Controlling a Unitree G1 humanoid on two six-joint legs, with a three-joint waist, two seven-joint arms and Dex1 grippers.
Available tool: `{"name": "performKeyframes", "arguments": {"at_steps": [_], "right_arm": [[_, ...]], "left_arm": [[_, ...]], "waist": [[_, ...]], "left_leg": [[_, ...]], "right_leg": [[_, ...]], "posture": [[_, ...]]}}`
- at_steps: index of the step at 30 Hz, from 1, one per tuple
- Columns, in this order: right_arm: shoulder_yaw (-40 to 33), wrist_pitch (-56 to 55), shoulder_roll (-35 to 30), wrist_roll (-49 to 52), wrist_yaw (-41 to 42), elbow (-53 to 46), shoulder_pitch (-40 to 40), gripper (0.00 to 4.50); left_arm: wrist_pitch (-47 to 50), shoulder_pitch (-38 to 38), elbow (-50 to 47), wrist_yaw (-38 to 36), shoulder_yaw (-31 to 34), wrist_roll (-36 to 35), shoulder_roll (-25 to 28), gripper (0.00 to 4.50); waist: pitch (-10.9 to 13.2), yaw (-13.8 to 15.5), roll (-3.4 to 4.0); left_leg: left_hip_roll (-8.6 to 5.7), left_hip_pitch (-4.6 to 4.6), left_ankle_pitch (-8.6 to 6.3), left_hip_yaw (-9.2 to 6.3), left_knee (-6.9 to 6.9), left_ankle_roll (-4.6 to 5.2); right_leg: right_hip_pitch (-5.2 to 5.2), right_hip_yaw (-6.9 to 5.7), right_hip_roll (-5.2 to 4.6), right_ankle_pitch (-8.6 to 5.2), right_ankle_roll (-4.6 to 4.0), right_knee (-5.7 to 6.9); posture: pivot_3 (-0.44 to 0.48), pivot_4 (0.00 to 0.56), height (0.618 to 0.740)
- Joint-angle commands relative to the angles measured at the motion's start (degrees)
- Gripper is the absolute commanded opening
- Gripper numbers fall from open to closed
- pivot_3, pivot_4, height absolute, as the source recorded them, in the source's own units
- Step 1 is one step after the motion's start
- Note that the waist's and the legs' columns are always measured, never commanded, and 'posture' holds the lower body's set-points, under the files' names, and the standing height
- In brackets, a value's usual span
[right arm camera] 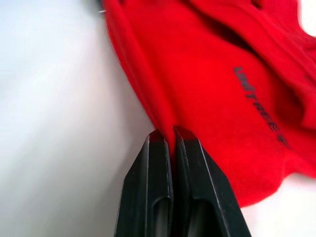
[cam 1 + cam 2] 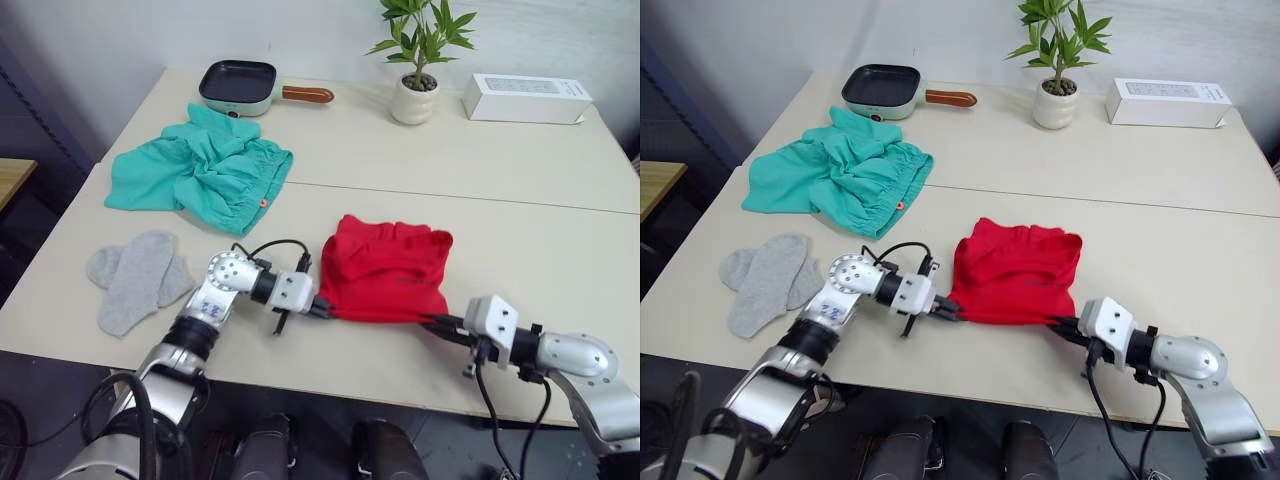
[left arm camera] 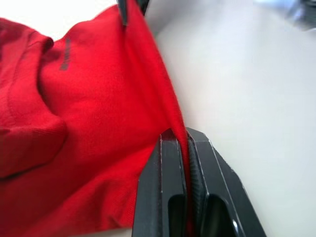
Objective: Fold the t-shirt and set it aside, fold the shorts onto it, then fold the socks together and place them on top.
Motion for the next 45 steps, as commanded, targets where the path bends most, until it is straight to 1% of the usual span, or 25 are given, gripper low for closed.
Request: {"name": "performKeyframes", "arguments": {"at_steps": [1,3,6,11,14,16,19,21,22,26,29,31,34,35,38,39,41,42,45], "right_arm": [[-4.81,-0.48,-3.34,0.82,2.23,-0.89,2.93,0.00],[-4.25,-0.98,-3.29,0.88,2.20,-2.28,4.41,0.00],[-3.49,-1.59,-2.23,0.79,1.51,-3.39,5.54,0.00],[-1.94,-1.36,-0.99,-0.92,-0.59,-3.15,5.21,0.00],[-3.39,3.82,-0.19,3.91,-1.62,-4.72,4.65,0.75],[-3.90,4.35,-0.56,4.68,-0.99,-5.82,4.96,1.45],[-5.91,5.61,-2.27,6.45,1.19,-8.42,6.66,2.51],[-9.07,8.77,-3.38,9.67,1.64,-10.74,7.91,3.24],[-10.84,10.62,-3.74,11.46,1.45,-11.87,8.45,3.53],[-15.33,15.30,-3.27,14.70,-1.12,-14.35,9.45,3.53],[-14.80,15.94,-2.31,13.98,-2.08,-15.02,9.93,3.53],[-13.99,15.91,-1.63,13.39,-2.49,-15.48,10.31,3.53],[-13.10,15.62,-0.44,13.12,-3.35,-15.84,9.75,3.53],[-12.64,15.25,-0.20,12.62,-3.42,-15.63,9.39,3.53],[-10.40,14.52,0.70,11.52,-3.32,-14.73,7.63,3.53],[-9.68,14.54,0.81,11.77,-2.65,-14.71,7.26,3.37],[-6.55,12.73,1.35,9.09,-2.23,-13.84,5.59,2.93],[-4.65,12.00,1.86,7.63,-2.36,-13.12,4.27,2.60],[0.15,10.41,4.24,3.95,-3.80,-10.32,-0.93,1.51]], "left_arm": [[6.15,5.18,-11.39,-0.53,0.75,-1.93,5.12,0.06],[8.73,8.38,-16.16,1.71,0.89,-1.89,6.29,0.06],[11.10,11.48,-20.27,4.71,1.01,-1.22,7.33,0.06],[14.39,13.31,-23.30,9.34,0.97,-0.01,8.03,0.06],[17.66,13.79,-25.55,10.92,1.51,-1.35,8.16,0.71],[17.68,14.31,-26.64,11.92,2.16,-1.83,8.26,1.34],[18.28,15.14,-28.27,10.93,3.31,-3.78,9.75,2.28],[19.31,15.52,-28.94,9.76,4.82,-6.24,10.94,2.29],[20.21,15.62,-29.31,9.37,5.68,-7.55,11.51,2.29],[25.72,16.42,-31.23,9.29,8.96,-13.11,12.80,2.29],[26.19,16.88,-31.67,8.76,8.98,-13.61,13.26,2.29],[25.85,16.91,-31.60,8.66,8.45,-13.31,13.35,2.29],[24.23,16.08,-30.27,9.16,7.48,-11.61,12.79,2.29],[23.90,15.61,-29.64,9.59,7.17,-11.08,12.33,2.29],[22.99,13.99,-27.55,10.38,5.83,-9.84,10.43,2.29],[23.04,13.38,-26.87,11.01,5.36,-9.18,9.68,2.29],[22.54,12.08,-24.96,12.08,4.23,-7.83,7.96,1.88],[22.12,11.39,-23.62,12.99,3.71,-6.73,7.08,1.66],[21.44,10.05,-20.67,15.49,3.01,-4.64,4.83,0.68]], "waist": [[0.00,-0.05,0.00],[0.00,0.03,0.00],[0.01,0.23,0.02],[0.01,0.22,0.03],[0.01,0.25,0.03],[0.01,0.28,0.03],[0.01,0.39,0.03],[0.01,0.55,0.04],[0.02,0.66,0.04],[0.02,0.81,0.04],[0.00,1.09,0.06],[-0.04,1.63,0.01],[-0.18,1.71,-0.13],[-0.20,1.13,-0.09],[-0.25,0.27,-0.14],[-0.26,0.10,-0.15],[-0.26,-0.07,-0.16],[-0.27,-0.11,-0.17],[-0.30,-0.24,-0.22]], "left_leg": [[0.00,0.02,-0.01,-0.03,0.03,0.02],[-0.05,0.16,-0.04,-0.05,0.01,0.06],[-0.07,0.70,-0.22,-0.08,-0.11,0.15],[-0.07,0.74,-0.39,-0.09,-0.12,0.16],[-0.07,0.74,-0.39,-0.08,-0.12,0.15],[-0.08,0.74,-0.39,-0.07,-0.12,0.15],[-0.08,0.74,-0.40,-0.07,-0.13,0.16],[-0.08,0.74,-0.41,-0.07,-0.14,0.15],[-0.08,0.74,-0.42,-0.07,-0.14,0.16],[-0.04,0.73,-0.42,-0.09,-0.16,0.16],[-0.04,0.74,-0.43,-0.10,-0.20,0.14],[0.36,0.80,-0.66,0.75,-0.10,-0.02],[0.96,0.80,-0.95,2.88,0.03,-0.15],[0.92,0.75,-0.95,2.96,-0.08,-0.04],[0.94,0.81,-0.92,2.93,-0.09,0.02],[0.96,0.82,-0.93,2.92,-0.08,0.03],[0.95,0.81,-0.93,2.86,-0.08,0.05],[0.95,0.80,-0.93,2.86,-0.06,0.06],[0.94,0.78,-0.94,2.85,-0.02,0.08]], "right_leg": [[0.04,0.04,-0.03,0.00,0.00,-0.06],[0.18,0.02,-0.48,-0.01,-0.01,-0.14],[0.78,-0.07,-0.56,-0.02,-0.03,-0.50],[0.85,-0.07,-0.60,-0.03,-0.04,-0.61],[0.85,-0.08,-0.59,-0.03,-0.04,-0.60],[0.84,-0.07,-0.60,-0.04,-0.04,-0.60],[0.84,-0.07,-0.61,-0.04,-0.04,-0.63],[0.85,-0.07,-0.61,-0.04,-0.04,-0.66],[0.85,-0.07,-0.61,-0.03,-0.04,-0.69],[0.88,-0.08,-0.61,-0.03,-0.04,-0.77],[0.90,-0.07,-0.61,-0.03,-0.04,-0.84],[0.21,0.64,-0.47,-0.04,-0.11,-0.62],[-1.33,2.76,0.03,-0.05,-0.30,0.23],[-1.10,2.84,0.11,-0.03,-0.26,0.07],[-1.04,2.73,0.26,0.02,-0.24,0.12],[-1.04,2.72,0.27,0.02,-0.24,0.15],[-1.04,2.69,0.27,0.02,-0.23,0.21],[-1.04,2.68,0.27,0.02,-0.23,0.20],[-1.05,2.65,0.27,0.03,-0.22,0.21]], "posture": [[0.000,0.150,0.740],[0.000,0.150,0.740],[0.000,0.150,0.740],[0.000,0.150,0.740],[0.000,0.150,0.740],[0.000,0.150,0.740],[0.000,0.150,0.740],[0.000,0.150,0.740],[0.000,0.150,0.740],[0.000,0.150,0.740],[0.000,0.150,0.740],[0.000,0.150,0.740],[0.000,0.150,0.740],[0.000,0.150,0.740],[0.000,0.150,0.740],[0.000,0.150,0.740],[0.000,0.150,0.740],[0.000,0.150,0.740],[0.000,0.150,0.740]]}}
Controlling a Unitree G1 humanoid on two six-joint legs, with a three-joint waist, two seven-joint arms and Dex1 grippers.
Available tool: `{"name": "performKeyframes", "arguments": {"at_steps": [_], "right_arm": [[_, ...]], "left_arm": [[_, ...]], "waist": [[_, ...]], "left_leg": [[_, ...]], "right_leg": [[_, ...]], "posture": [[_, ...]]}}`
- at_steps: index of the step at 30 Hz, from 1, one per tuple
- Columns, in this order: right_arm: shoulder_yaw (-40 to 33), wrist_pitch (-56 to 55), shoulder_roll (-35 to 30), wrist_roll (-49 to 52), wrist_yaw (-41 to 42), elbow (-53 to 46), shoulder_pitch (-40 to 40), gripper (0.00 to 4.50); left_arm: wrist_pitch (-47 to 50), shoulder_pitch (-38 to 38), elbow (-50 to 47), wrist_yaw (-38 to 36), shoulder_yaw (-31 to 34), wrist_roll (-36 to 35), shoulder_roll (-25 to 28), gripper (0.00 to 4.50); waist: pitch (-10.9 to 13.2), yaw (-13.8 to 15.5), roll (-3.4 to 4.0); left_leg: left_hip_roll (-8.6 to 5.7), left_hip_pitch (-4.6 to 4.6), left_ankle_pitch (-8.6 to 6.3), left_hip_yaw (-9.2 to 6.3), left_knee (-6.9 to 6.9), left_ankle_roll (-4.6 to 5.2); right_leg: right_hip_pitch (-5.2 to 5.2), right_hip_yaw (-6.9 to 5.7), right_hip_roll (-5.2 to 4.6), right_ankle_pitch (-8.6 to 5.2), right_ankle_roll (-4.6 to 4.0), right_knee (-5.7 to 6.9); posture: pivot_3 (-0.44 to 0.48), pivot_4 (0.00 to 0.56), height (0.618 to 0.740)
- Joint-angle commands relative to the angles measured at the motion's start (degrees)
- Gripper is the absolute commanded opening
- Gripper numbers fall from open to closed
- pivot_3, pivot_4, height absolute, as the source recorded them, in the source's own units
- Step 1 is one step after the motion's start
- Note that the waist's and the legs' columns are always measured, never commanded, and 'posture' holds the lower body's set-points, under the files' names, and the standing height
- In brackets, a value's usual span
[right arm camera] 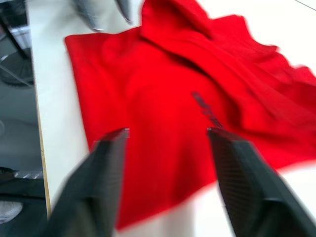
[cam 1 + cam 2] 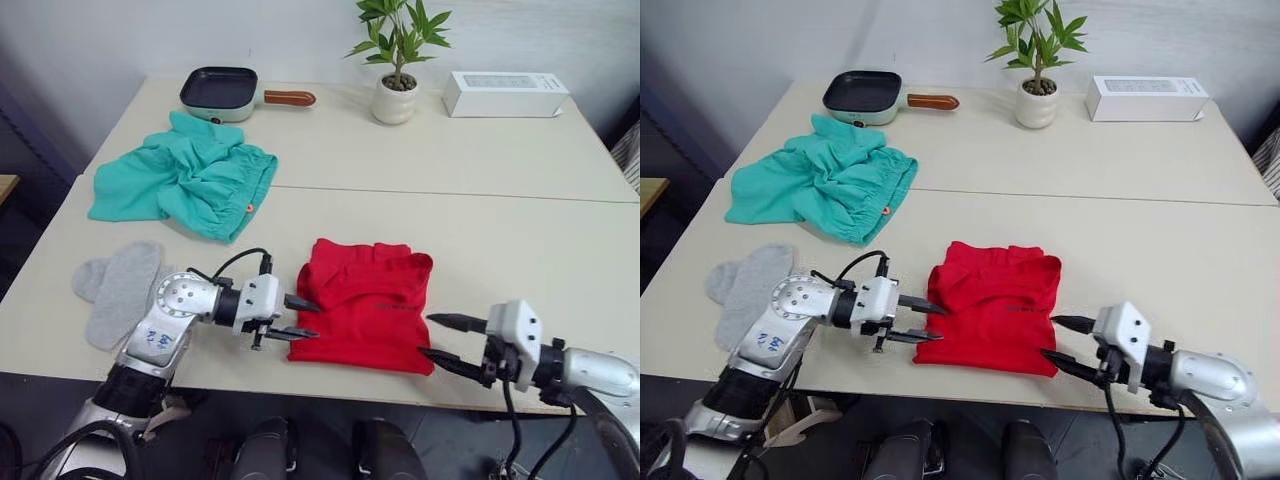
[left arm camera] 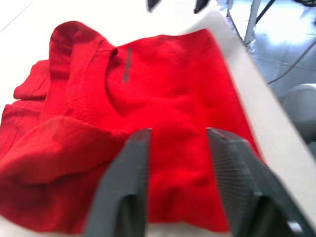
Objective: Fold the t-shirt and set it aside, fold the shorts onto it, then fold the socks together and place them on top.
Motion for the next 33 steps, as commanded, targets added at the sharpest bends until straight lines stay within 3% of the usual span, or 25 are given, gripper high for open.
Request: {"name": "performKeyframes", "arguments": {"at_steps": [1,2,4,5,10,17,26,29,33], "right_arm": [[4.18,-2.52,2.65,-3.79,-1.62,2.78,-5.16,1.15],[5.51,-2.73,3.49,-5.06,-2.08,4.25,-6.96,0.81],[7.39,-4.44,4.35,-7.51,-2.04,7.37,-9.59,0.10],[8.04,-5.11,4.79,-8.35,-2.14,9.19,-10.87,0.02],[10.02,-7.93,5.81,-10.92,-1.01,17.18,-16.28,0.02],[8.42,-11.05,7.44,-11.74,-2.05,26.77,-23.79,0.02],[5.95,-11.41,12.46,-14.20,-11.48,37.51,-31.50,0.02],[2.90,-7.41,13.78,-11.68,-14.93,36.03,-31.32,0.02],[2.11,-0.53,14.91,-2.96,-11.38,22.79,-27.34,0.02]], "left_arm": [[-1.70,-1.37,2.12,3.22,-0.51,2.44,-1.91,0.34],[-1.93,-1.65,3.07,4.16,-0.44,3.06,-2.50,0.04],[-2.80,-1.96,4.39,5.11,-0.53,4.00,-3.12,0.00],[-3.26,-2.09,5.02,5.35,-0.63,4.41,-3.31,0.00],[-6.13,-2.26,6.66,4.39,-1.50,5.53,-3.44,0.00],[-9.39,-6.43,13.07,8.64,-0.34,6.92,-7.20,0.00],[-10.29,-15.02,28.04,23.17,5.50,8.25,-14.48,0.00],[-9.44,-16.90,31.56,28.90,8.34,7.70,-15.99,0.00],[-7.89,-11.76,20.74,17.33,8.41,-0.15,-14.25,0.00]], "waist": [[-0.01,-0.13,-0.01],[-0.01,-0.14,-0.02],[-0.01,-0.11,-0.01],[-0.01,-0.10,-0.02],[-0.01,-0.03,-0.02],[-0.01,-0.10,-0.02],[-0.01,-0.13,-0.02],[-0.01,-0.13,-0.03],[-0.01,-0.37,-0.02]], "left_leg": [[0.00,0.00,0.00,0.01,0.03,0.00],[0.00,0.00,0.00,0.01,0.03,0.00],[0.01,0.00,0.00,0.00,0.04,0.00],[0.00,0.00,0.00,0.00,0.04,0.00],[-0.04,-0.02,0.00,0.00,0.09,0.02],[-0.04,-0.02,0.01,0.00,0.12,0.02],[-0.04,-0.03,0.02,0.00,0.16,0.03],[-0.04,-0.05,0.02,-0.01,0.15,0.03],[-0.03,-0.11,0.01,-0.03,0.06,0.02]], "right_leg": [[0.00,-0.04,0.00,0.00,0.00,0.03],[-0.01,-0.07,0.00,0.00,0.01,0.03],[-0.04,-0.12,0.00,0.00,0.00,0.07],[-0.04,-0.13,-0.01,0.00,0.00,0.09],[-0.04,-0.29,-0.04,0.00,0.00,0.15],[-0.05,-0.39,-0.04,0.00,0.01,0.21],[-0.06,-0.57,-0.05,0.01,0.02,0.33],[-0.06,-0.60,-0.05,0.01,0.02,0.42],[-0.11,-0.62,-0.04,0.01,0.03,0.41]], "posture": [[0.000,0.150,0.740],[0.000,0.150,0.740],[0.000,0.150,0.740],[0.000,0.150,0.740],[0.000,0.150,0.740],[0.000,0.150,0.740],[0.000,0.150,0.740],[0.000,0.150,0.740],[0.000,0.150,0.740]]}}
